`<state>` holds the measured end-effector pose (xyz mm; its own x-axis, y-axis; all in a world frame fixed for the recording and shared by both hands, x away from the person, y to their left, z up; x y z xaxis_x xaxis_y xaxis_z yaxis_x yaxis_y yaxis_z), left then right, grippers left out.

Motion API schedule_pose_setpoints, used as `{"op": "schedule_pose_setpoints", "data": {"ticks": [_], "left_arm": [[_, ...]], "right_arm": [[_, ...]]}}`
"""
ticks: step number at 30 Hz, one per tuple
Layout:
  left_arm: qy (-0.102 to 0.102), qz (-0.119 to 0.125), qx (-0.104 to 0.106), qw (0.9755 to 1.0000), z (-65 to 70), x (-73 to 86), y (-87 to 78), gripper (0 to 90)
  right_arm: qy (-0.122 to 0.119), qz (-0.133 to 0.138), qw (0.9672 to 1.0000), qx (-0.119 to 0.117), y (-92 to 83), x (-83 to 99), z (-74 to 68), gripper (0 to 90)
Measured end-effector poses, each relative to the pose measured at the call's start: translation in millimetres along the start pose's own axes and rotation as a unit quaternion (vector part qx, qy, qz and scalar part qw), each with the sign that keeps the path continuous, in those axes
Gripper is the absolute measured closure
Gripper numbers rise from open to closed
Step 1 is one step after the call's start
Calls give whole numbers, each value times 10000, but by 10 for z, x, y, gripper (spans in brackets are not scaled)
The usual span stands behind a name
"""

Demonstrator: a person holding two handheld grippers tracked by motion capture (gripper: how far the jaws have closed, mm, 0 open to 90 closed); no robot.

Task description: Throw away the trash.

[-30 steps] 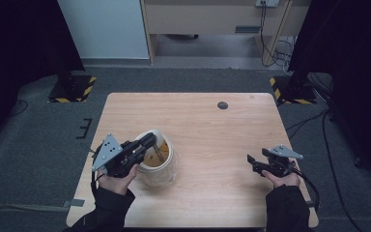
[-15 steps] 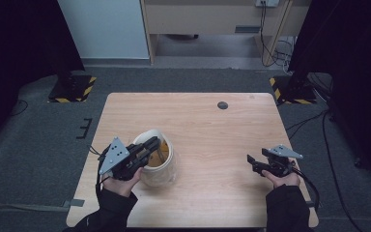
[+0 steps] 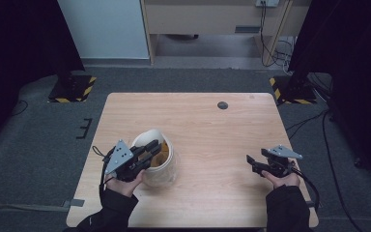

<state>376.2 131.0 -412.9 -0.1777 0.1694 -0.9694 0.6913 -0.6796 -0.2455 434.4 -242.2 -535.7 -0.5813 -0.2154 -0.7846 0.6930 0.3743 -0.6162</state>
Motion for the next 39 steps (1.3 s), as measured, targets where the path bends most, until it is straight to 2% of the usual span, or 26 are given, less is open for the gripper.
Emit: {"op": "schedule_pose_setpoints", "data": {"ticks": [4, 8, 10, 14, 16, 19, 23, 27, 29, 30, 32, 33, 35, 36, 38, 39], "left_arm": [[-37, 77, 11, 10000, 11, -48, -36, 747], [-100, 264, -4, 9996, -6, -156, -147, 710], [-179, 377, -24, 9991, -39, -210, -228, 686], [-328, 492, -225, 9980, -177, -246, -413, 623], [-378, 513, -420, 9971, -282, -216, -511, 584], [-510, 401, -762, 9950, -479, -80, -628, 478], [-704, 25, -1148, 9909, -748, 245, -720, 388], [-953, -441, -1433, 9841, -988, 611, -751, 318], [-1109, -757, -1557, 9786, -1093, 801, -732, 294], [-1152, -847, -1563, 9773, -1117, 857, -719, 283], [-1228, -1212, -1556, 9726, -1169, 1021, -680, 261], [-1234, -1320, -1547, 9713, -1182, 1071, -665, 256], [-1318, -1637, -1477, 9664, -1210, 1202, -616, 240], [-1402, -1786, -1444, 9631, -1225, 1270, -584, 222], [-1424, -2167, -1433, 9551, -1266, 1414, -543, 209], [-1451, -2386, -1424, 9496, -1284, 1494, -523, 200]], "right_arm": [[-4, 0, 10000, -1, 1, -2, 2, 298], [1, 4, 10000, 3, -2, -2, 3, 297], [0, 8, 10000, 6, -4, -2, 4, 296], [13, 16, 10000, 8, -10, -2, 8, 294], [18, 12, 10000, 9, -9, -1, 9, 291], [2, 1, 10000, 27, -5, 2, 14, 282], [1, -24, 10000, 46, 2, 8, 16, 270], [18, -48, 10000, 66, 8, 16, 22, 262], [15, -46, 10000, 75, 10, 17, 27, 259], [18, -53, 10000, 77, 12, 19, 30, 258], [27, -62, 9999, 80, 13, 22, 32, 256], [31, -66, 9999, 78, 14, 24, 31, 254], [28, -69, 9999, 80, 16, 24, 33, 251], [26, -77, 9999, 84, 19, 27, 34, 248], [27, -114, 9999, 105, 27, 39, 43, 242], [75, -150, 9998, 124, 30, 50, 47, 241]]}}
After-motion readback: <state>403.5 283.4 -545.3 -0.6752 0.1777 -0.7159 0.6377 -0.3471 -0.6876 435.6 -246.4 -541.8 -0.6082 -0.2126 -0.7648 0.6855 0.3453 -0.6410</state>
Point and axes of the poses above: each handheld gripper's, and its own axes: y roughly forward along the jaws, x roughly out of its underside, z roughly to its right, the point moved 8 cm from there along y, roughly forward along the jaws, and after that the axes turned 7 degrees about -z, right-handed, at the moved point
